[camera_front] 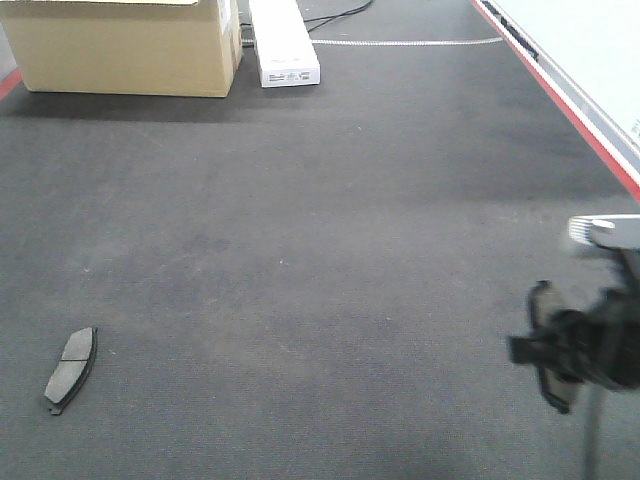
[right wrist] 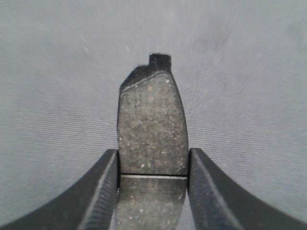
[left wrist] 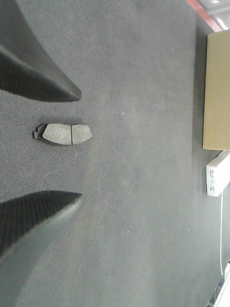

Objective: Move and align brake pads A on conveyor
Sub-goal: 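Lower the right gripper's brake pad onto the belt beside the other pad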

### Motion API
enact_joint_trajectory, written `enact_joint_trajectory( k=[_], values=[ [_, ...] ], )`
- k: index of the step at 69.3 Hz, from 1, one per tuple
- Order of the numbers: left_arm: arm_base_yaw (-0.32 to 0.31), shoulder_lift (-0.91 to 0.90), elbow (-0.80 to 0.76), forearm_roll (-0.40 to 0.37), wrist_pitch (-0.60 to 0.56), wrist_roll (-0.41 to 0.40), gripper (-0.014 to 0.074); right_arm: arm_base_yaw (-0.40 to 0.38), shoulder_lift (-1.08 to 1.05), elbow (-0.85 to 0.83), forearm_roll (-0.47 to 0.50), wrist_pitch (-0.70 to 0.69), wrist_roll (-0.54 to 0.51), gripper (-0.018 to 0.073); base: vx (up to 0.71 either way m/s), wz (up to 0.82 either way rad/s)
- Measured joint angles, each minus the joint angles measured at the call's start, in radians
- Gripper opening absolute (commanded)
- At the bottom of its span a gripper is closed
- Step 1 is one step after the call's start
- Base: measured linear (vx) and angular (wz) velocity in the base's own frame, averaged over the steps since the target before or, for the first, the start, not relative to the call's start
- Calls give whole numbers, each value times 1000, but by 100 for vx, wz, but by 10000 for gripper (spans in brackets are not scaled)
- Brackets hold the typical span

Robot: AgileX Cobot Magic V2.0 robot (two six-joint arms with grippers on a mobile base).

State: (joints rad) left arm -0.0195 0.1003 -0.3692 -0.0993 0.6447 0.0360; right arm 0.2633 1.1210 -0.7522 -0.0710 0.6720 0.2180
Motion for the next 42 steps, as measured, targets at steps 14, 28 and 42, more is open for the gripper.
enact_joint_trajectory(
  k=[14, 28, 42],
  values=[
    [0, 0, 0, 0, 0, 1, 390, -45, 234, -107, -3, 28, -17, 15, 0, 0],
    [0, 0, 0, 0, 0, 1, 390, -160, 393, -199, 97, 51, -181, 23, 0, 0],
    [0, 0, 0, 0, 0, 1, 390, -198, 565, -309, 191, 95, -317, 32, 0, 0]
  ],
)
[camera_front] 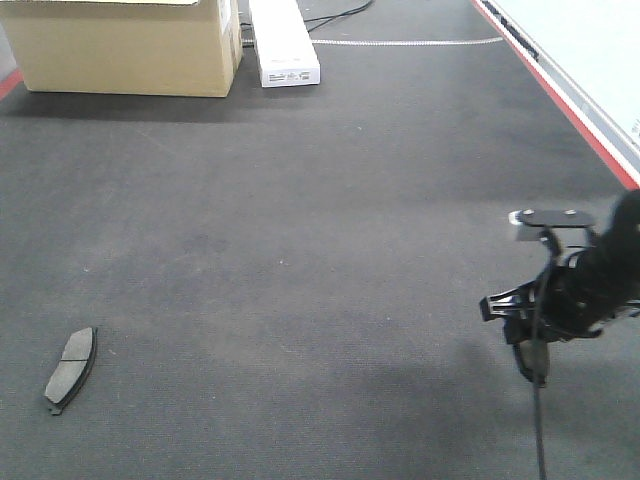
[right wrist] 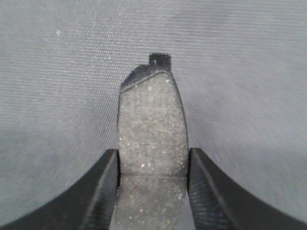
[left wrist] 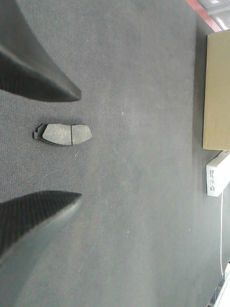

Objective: Move and align brake pads A on conveyor
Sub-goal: 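Lower the right gripper's brake pad onto the belt beside the other pad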

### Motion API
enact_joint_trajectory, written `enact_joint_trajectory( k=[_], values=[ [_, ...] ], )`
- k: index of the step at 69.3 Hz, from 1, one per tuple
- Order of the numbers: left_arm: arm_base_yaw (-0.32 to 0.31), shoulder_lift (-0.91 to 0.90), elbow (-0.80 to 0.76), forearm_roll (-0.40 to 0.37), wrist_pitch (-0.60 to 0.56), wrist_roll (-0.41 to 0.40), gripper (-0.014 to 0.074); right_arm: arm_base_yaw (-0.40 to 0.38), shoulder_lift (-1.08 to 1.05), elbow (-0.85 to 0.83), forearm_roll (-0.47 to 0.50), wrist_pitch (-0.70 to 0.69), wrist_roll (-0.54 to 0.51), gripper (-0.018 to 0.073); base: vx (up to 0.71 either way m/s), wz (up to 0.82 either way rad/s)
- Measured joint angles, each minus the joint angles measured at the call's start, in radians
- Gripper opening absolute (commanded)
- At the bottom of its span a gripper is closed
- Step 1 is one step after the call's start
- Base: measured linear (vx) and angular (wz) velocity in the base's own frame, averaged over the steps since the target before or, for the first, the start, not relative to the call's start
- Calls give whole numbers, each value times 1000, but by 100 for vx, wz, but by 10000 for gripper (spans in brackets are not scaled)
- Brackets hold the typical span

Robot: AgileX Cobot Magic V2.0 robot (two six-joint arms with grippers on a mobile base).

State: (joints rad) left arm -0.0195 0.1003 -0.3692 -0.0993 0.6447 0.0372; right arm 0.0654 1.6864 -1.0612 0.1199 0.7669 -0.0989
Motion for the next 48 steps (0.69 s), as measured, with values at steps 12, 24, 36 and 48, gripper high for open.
enact_joint_trajectory(
  k=[12, 24, 36, 48],
  values=[
    [0, 0, 0, 0, 0, 0, 390, 0, 127, -82, -2, 49, -16, 52, 0, 0],
    [0, 0, 0, 0, 0, 0, 390, 0, 187, -114, -14, 61, -16, 135, 0, 0],
    [0, 0, 0, 0, 0, 0, 390, 0, 203, -115, -44, 57, 13, 319, 0, 0],
    [0, 0, 0, 0, 0, 0, 390, 0, 199, -117, -63, 48, 46, 474, 0, 0]
  ],
)
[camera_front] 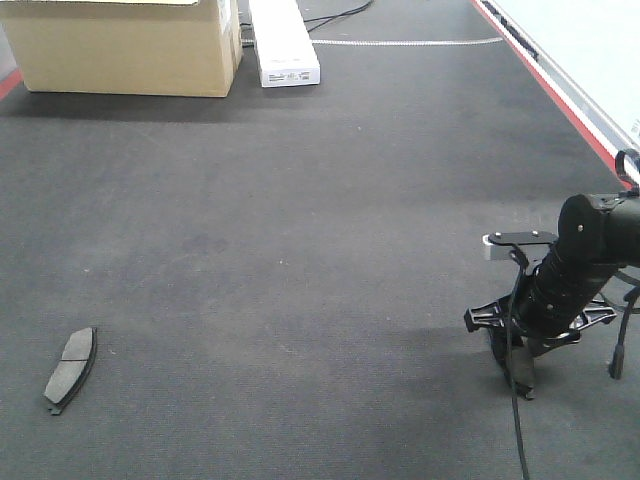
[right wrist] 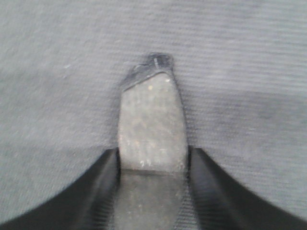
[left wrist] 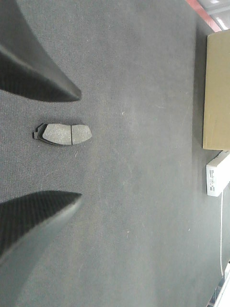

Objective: Move and align brake pads A on conveyor
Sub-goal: 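Lower the right gripper's brake pad onto the belt beside the other pad, then open the right gripper and raise it off the placed pad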

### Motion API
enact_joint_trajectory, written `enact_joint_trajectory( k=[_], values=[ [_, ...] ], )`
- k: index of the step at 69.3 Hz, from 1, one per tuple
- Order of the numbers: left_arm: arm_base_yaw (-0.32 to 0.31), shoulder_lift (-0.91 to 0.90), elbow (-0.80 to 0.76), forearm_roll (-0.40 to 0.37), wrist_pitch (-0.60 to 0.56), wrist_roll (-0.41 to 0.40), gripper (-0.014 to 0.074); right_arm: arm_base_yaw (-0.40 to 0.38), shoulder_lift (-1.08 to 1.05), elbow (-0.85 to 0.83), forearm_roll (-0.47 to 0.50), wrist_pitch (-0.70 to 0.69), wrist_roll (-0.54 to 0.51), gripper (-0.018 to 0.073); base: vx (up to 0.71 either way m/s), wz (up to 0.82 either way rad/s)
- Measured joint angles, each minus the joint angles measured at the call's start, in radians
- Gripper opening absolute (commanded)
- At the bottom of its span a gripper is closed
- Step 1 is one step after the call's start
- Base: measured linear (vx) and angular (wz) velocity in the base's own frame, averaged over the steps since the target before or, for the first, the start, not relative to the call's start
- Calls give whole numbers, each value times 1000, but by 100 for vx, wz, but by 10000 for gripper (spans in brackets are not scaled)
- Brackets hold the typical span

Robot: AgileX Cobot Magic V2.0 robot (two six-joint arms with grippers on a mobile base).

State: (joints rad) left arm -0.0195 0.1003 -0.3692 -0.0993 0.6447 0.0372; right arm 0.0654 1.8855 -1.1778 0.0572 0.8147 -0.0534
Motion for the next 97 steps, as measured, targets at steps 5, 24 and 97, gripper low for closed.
enact_joint_trajectory(
  k=[5, 24, 97],
  values=[
    [0, 0, 0, 0, 0, 1, 390, 0, -16, 0, -1, 0, 7, 492, 0, 0],
    [0, 0, 0, 0, 0, 1, 390, 0, -239, 7, -3, -1, 25, 486, 0, 0],
    [0, 0, 0, 0, 0, 1, 390, 0, -1623, 772, 1, -314, -24, 484, 0, 0]
  ],
)
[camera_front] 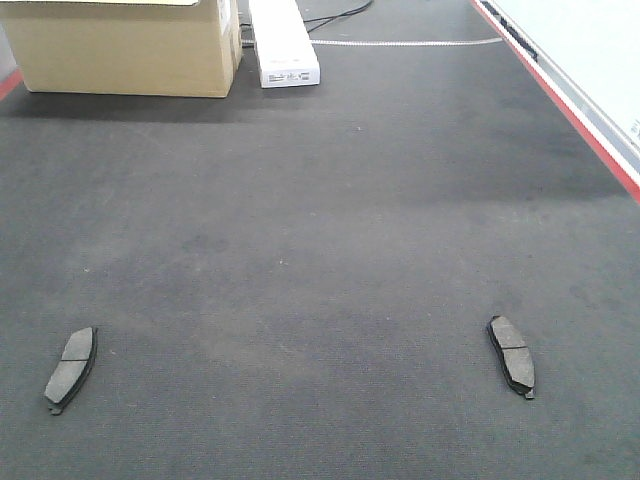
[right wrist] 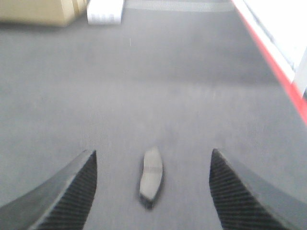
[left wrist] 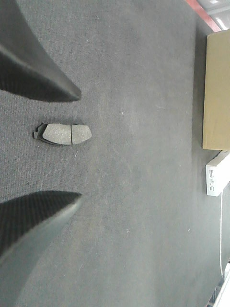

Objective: Move and align brake pads A on conveyor
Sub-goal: 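Open the right gripper and raise it off the placed pad, then back the base away from the conveyor and turn around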

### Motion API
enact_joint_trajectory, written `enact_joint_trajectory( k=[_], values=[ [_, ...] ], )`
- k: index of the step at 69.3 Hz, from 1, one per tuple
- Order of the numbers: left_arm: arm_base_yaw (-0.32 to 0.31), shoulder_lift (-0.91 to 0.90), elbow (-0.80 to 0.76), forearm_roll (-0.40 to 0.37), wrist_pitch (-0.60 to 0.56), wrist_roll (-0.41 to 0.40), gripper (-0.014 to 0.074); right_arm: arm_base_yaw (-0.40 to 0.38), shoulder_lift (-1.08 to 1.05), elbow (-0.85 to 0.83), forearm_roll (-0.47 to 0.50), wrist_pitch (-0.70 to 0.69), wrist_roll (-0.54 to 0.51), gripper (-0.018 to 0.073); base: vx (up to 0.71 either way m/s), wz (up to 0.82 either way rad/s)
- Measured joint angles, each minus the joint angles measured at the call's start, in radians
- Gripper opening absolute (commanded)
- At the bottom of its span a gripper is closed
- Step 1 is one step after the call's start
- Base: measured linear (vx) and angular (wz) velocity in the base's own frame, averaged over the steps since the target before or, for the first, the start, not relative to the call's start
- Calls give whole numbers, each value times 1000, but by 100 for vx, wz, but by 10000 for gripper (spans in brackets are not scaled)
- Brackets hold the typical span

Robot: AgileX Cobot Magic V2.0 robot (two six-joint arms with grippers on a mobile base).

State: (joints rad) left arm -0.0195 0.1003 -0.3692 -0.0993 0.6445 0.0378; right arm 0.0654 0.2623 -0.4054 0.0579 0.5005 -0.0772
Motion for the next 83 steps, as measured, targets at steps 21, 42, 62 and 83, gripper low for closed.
enact_joint_trajectory(
  k=[21, 42, 62, 83],
  values=[
    [0, 0, 0, 0, 0, 0, 390, 0, -106, 75, 0, -90, 1, 484, 0, 0],
    [0, 0, 0, 0, 0, 0, 390, 0, -106, 78, 0, -91, 2, 484, 0, 0],
    [0, 0, 0, 0, -1, 0, 390, 0, -106, 78, 0, -91, 3, 484, 0, 0],
    [0, 0, 1, 0, -1, 0, 390, 0, -106, 78, 0, -91, 3, 484, -16, 3]
  ],
)
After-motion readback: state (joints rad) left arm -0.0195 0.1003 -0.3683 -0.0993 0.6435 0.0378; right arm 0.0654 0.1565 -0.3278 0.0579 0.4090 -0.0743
